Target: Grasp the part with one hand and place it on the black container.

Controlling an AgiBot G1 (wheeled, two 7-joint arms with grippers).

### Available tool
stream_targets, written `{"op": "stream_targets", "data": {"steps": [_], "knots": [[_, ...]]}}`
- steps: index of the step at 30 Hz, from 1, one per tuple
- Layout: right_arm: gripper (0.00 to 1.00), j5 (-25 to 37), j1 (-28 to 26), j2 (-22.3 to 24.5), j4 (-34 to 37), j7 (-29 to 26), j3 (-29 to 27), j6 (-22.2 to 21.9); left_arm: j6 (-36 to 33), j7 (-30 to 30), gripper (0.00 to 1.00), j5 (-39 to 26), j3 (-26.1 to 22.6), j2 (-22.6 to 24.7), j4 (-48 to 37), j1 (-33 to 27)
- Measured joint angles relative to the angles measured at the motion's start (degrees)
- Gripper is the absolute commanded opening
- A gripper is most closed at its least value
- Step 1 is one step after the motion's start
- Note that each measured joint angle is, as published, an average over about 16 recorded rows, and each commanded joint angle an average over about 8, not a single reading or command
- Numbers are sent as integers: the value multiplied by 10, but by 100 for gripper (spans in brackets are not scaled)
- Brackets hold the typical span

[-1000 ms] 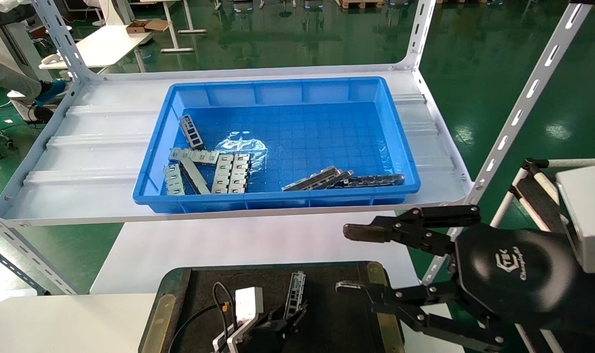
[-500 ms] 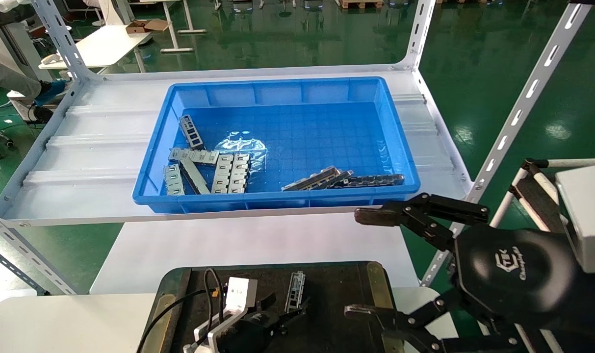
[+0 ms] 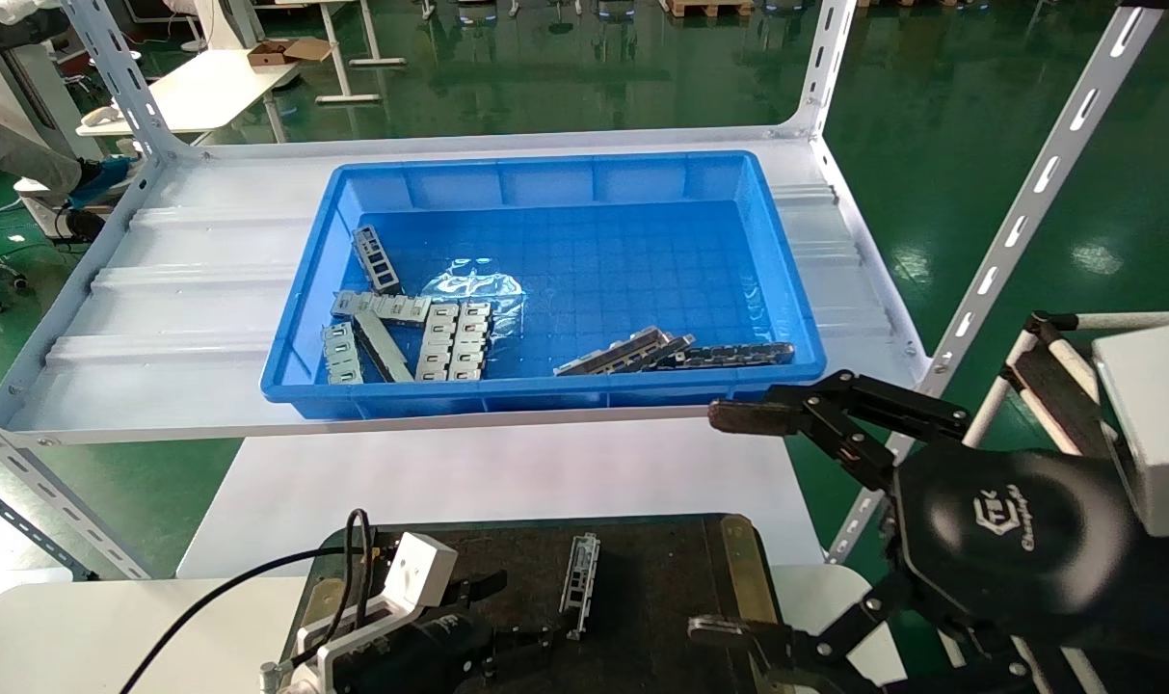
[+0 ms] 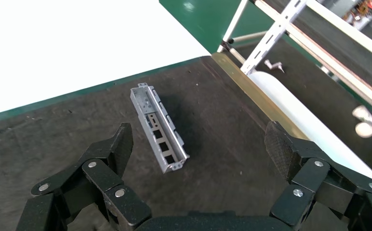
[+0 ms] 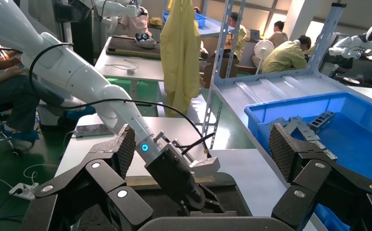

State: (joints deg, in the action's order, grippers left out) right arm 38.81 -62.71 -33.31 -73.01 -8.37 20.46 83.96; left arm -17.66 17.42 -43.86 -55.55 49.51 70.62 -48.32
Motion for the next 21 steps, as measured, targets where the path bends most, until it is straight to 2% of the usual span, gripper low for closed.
{"op": "stream_targets", "data": {"steps": [12,21], "knots": [[100,0,0,0,0,0,0,0,-166,-80,100,46,71,-57,-43,9],[100,0,0,0,0,0,0,0,-266,-121,100,69,98,-90,-82,2]]}}
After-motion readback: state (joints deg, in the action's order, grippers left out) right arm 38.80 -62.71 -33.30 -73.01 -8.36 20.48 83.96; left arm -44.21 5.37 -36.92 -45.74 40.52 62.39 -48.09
